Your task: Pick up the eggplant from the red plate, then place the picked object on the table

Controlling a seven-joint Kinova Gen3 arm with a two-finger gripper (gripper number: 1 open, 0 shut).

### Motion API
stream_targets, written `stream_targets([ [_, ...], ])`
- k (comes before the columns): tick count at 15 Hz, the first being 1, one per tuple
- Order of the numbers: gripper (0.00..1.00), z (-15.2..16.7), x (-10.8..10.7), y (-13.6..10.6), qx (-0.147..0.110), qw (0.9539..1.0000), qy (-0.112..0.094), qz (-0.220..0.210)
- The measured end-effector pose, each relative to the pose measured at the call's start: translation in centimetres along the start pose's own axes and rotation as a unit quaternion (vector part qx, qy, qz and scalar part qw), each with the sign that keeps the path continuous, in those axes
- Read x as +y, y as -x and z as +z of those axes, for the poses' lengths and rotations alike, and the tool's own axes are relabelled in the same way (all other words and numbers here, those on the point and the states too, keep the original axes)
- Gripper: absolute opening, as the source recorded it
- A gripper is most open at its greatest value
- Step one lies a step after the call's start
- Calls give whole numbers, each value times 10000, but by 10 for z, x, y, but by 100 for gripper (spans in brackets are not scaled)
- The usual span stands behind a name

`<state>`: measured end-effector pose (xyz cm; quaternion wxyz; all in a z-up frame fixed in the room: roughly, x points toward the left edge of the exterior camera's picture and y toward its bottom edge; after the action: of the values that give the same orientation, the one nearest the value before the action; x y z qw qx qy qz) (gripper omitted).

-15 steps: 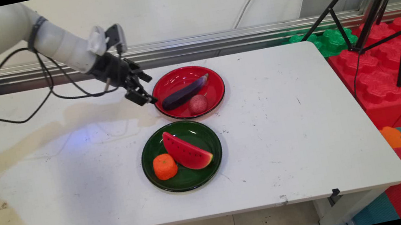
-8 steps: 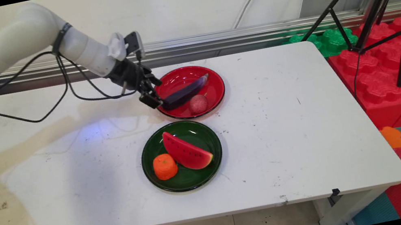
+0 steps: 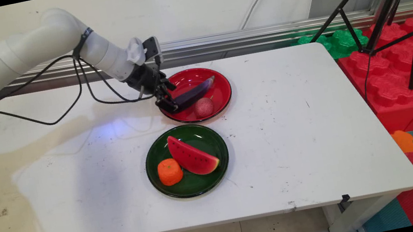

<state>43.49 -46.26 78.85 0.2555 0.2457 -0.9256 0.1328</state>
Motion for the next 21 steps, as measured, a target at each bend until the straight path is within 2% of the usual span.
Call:
stream_targets([
  [6, 100, 15, -4, -7, -29, 10000, 13, -4],
  [7, 0, 16, -4, -8, -34, 10000, 15, -6],
  [21, 0, 18, -9, -13, 30, 9999, -20, -118],
])
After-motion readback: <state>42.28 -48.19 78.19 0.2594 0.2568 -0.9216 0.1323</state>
